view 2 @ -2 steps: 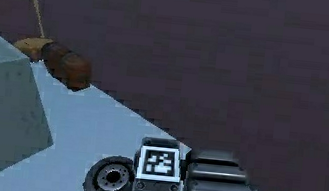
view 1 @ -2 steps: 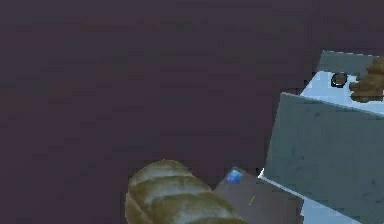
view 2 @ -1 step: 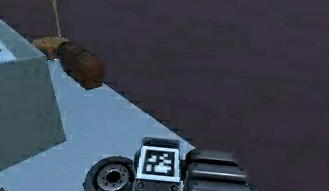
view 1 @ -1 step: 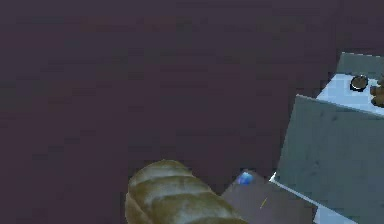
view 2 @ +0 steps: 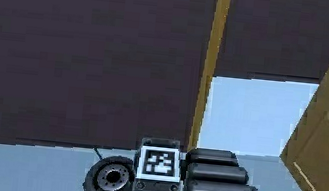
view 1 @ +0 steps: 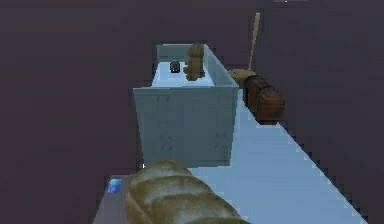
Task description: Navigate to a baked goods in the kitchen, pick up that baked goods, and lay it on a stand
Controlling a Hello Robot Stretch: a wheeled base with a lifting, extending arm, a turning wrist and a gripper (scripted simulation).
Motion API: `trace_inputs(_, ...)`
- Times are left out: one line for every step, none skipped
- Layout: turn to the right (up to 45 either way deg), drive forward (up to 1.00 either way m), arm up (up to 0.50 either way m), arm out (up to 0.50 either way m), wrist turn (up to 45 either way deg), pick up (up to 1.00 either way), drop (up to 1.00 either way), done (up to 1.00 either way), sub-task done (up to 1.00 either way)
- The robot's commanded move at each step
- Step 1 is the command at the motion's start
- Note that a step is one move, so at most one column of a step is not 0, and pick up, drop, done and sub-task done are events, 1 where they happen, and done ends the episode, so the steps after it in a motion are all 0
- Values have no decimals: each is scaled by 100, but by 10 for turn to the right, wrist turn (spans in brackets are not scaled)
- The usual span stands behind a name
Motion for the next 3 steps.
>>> trace_inputs(300, 0, 0, 0, 0, 0, 0, 0, 0)
trace_inputs(180, 0, 0, 0, 0, 0, 0, 0, 0)
trace_inputs(0, 25, 0, 0, 0, 0, 0, 0, 0)
